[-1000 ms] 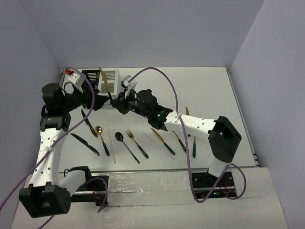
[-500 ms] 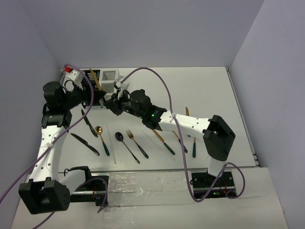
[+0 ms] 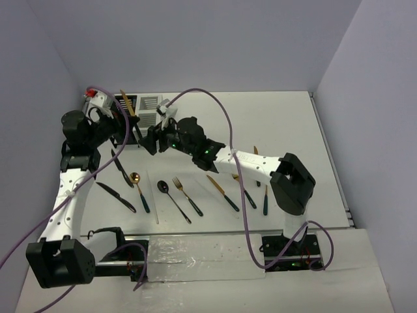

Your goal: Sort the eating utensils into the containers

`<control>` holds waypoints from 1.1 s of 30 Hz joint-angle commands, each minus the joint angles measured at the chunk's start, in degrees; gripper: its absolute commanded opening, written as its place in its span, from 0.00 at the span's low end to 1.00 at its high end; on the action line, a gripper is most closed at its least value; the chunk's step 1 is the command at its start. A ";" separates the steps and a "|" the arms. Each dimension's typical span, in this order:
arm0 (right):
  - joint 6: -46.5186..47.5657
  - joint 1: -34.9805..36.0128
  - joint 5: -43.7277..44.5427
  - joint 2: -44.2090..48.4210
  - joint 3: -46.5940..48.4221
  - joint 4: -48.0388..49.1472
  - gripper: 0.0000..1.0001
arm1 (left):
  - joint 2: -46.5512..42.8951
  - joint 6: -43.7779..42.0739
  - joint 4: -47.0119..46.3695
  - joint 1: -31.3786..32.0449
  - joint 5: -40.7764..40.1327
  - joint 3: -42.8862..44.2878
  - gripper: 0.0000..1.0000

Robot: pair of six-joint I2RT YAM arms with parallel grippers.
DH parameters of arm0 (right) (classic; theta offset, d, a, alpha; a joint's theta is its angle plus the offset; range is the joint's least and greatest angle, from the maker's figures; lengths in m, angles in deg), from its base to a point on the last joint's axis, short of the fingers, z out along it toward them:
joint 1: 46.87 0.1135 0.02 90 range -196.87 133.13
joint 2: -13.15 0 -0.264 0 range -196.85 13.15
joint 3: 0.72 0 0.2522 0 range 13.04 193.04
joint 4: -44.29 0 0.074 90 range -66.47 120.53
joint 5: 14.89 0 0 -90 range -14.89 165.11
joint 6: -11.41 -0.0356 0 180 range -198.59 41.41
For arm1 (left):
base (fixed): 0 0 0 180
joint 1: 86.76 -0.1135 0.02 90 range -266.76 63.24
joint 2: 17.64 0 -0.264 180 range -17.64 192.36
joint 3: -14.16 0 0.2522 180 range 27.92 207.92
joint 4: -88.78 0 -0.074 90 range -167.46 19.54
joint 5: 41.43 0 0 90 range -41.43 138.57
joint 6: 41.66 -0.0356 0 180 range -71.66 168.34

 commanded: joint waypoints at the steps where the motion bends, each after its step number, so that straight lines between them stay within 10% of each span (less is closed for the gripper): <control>1: -3.99 -2.57 -1.73 1.34 -0.35 3.22 0.73 | 3.48 -3.43 -9.54 -0.35 -7.61 3.49 0.00; 15: -1.09 -4.51 4.06 16.89 -21.52 5.24 0.79 | 44.07 -11.87 -18.07 -1.23 -27.92 35.74 0.00; 33: -4.52 -4.51 13.89 31.58 -35.44 -8.23 0.81 | 55.08 -9.15 -21.25 -3.87 -28.45 31.01 0.01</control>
